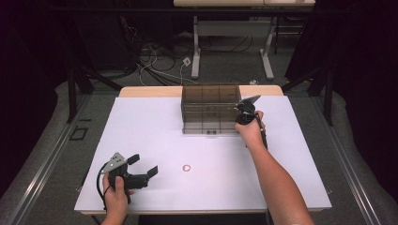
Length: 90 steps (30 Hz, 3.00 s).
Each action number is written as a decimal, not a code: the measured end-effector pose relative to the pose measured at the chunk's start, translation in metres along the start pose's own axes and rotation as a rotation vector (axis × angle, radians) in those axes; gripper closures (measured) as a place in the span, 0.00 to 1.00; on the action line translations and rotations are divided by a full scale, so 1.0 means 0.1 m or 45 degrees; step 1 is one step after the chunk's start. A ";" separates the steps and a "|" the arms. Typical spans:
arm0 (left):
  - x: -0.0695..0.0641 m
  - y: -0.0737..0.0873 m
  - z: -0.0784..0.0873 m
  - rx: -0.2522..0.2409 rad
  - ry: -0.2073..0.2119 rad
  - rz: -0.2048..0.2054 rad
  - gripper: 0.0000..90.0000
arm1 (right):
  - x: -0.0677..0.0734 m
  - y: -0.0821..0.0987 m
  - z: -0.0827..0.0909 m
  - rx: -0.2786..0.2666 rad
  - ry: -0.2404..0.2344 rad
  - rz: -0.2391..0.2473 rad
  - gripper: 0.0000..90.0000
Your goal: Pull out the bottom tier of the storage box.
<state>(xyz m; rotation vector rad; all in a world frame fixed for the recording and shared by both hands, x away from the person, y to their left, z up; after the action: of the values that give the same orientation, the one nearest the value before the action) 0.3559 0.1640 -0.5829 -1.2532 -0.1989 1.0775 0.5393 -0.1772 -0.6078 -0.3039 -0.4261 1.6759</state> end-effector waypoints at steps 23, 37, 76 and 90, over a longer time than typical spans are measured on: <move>0.00 0.00 -0.02 -0.009 -0.001 0.011 0.00 | 0.02 0.06 0.03 -0.010 -0.037 0.002 0.98; 0.01 0.00 -0.02 -0.011 -0.001 0.015 0.00 | 0.03 0.10 0.05 -0.002 -0.059 0.000 0.98; 0.01 0.01 -0.03 -0.003 -0.005 0.011 0.00 | 0.03 0.16 0.09 -0.067 -0.114 0.042 0.89; 0.03 0.01 -0.03 0.000 -0.005 0.011 0.00 | 0.05 0.13 0.25 -0.178 -0.163 0.098 0.79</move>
<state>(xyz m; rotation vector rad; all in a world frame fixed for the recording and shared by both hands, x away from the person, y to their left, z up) 0.3590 0.1640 -0.5861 -1.2527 -0.1969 1.0874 0.5163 -0.1766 -0.5908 -0.3197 -0.6356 1.7502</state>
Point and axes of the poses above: each handheld gripper's, and its own axes: z roughly backward along the jaws, y roughly out of its underside, x roughly to its left, the point moved 10 cm from there along -z, roughly forward along the jaws, and after that the axes turned 9 degrees about z, right-handed, at the moved point
